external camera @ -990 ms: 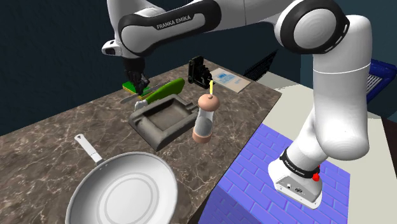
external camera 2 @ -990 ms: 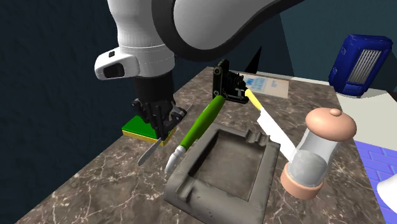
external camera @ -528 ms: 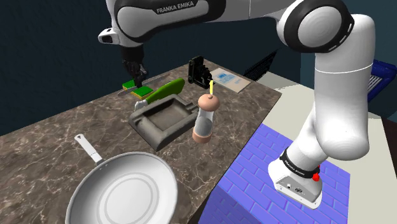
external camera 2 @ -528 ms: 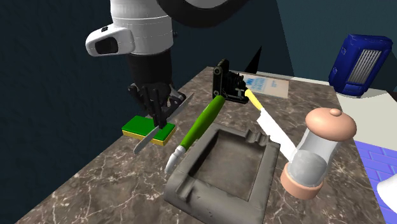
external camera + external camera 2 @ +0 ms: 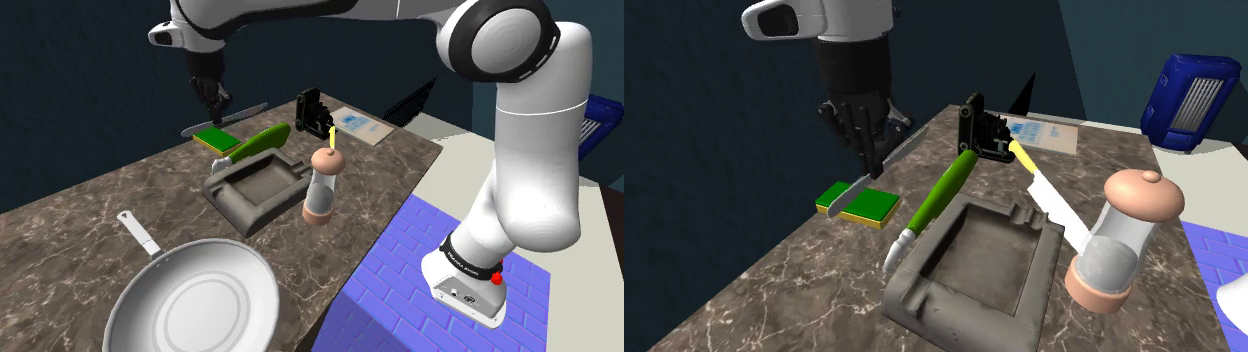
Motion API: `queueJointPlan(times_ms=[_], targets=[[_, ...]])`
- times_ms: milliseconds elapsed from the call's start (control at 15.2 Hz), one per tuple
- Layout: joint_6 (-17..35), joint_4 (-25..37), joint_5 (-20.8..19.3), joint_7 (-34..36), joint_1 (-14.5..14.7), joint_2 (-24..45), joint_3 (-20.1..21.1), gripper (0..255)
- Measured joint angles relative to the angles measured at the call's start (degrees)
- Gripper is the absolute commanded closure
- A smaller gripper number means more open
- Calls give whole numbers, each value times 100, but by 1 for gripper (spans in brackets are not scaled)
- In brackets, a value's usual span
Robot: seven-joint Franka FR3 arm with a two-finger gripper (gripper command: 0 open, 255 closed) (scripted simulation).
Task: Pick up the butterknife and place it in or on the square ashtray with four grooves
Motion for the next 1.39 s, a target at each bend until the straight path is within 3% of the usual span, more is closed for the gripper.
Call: queueJointPlan(times_ms=[792, 1386], targets=[[619, -2927, 342, 598, 203, -2302, 321, 255], [1240, -3556, 317, 710, 230, -2299, 342, 255]])
